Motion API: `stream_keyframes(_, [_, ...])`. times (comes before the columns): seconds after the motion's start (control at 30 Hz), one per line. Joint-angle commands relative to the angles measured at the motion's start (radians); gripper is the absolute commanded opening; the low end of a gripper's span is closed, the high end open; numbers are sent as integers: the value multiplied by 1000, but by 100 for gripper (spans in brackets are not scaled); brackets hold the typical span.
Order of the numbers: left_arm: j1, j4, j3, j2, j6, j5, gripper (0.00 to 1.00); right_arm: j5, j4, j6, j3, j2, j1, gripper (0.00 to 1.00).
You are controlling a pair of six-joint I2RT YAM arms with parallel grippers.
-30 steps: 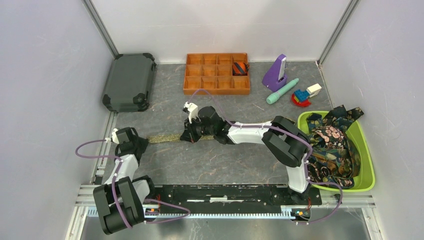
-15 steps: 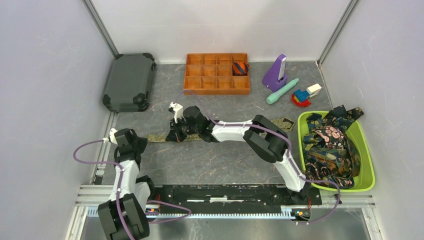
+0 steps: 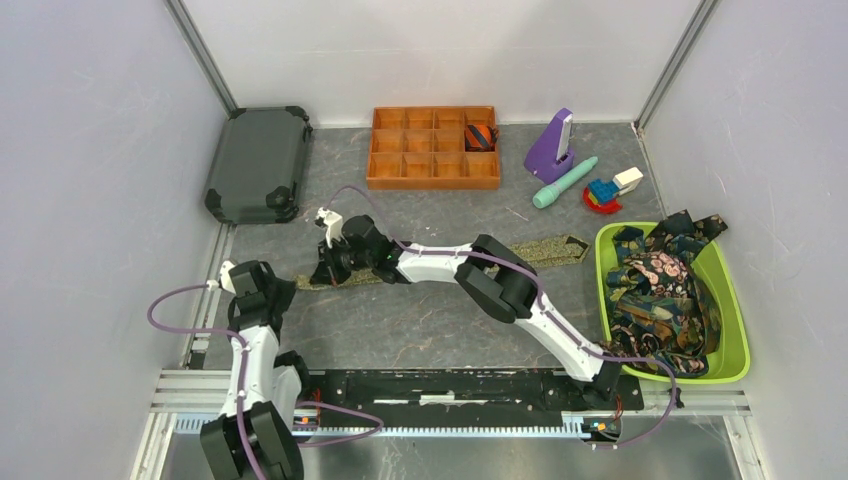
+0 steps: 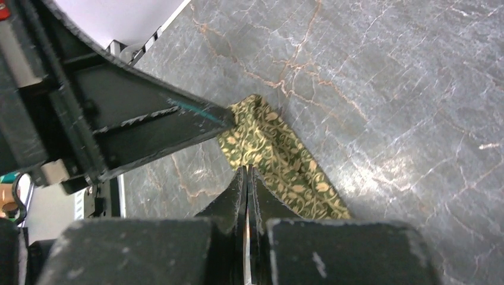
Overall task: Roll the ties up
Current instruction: Roll the tie at the center of the board.
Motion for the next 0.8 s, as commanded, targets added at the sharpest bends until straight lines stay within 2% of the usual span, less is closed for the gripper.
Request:
stream_keyframes(0.0, [5,-48,36,-32,29,6,9,-7,10,19,100,64,7,0])
stream_keyframes(0.27, [5,-104,64,-64,15,13,9,0,25,45,207,171,17,0])
stream_keyframes(0.47, [3,-137,83,-80,17,5,8,2,38,38,209,169,23,0])
stream_keyframes(0.57, [2,-141,81,-86,18,-9,8,22,29,3,165,112,17,0])
stream_keyframes(0.77, [2,-150,80,-94,26,-47,8,49,81,-23,-34,-49,-3,0])
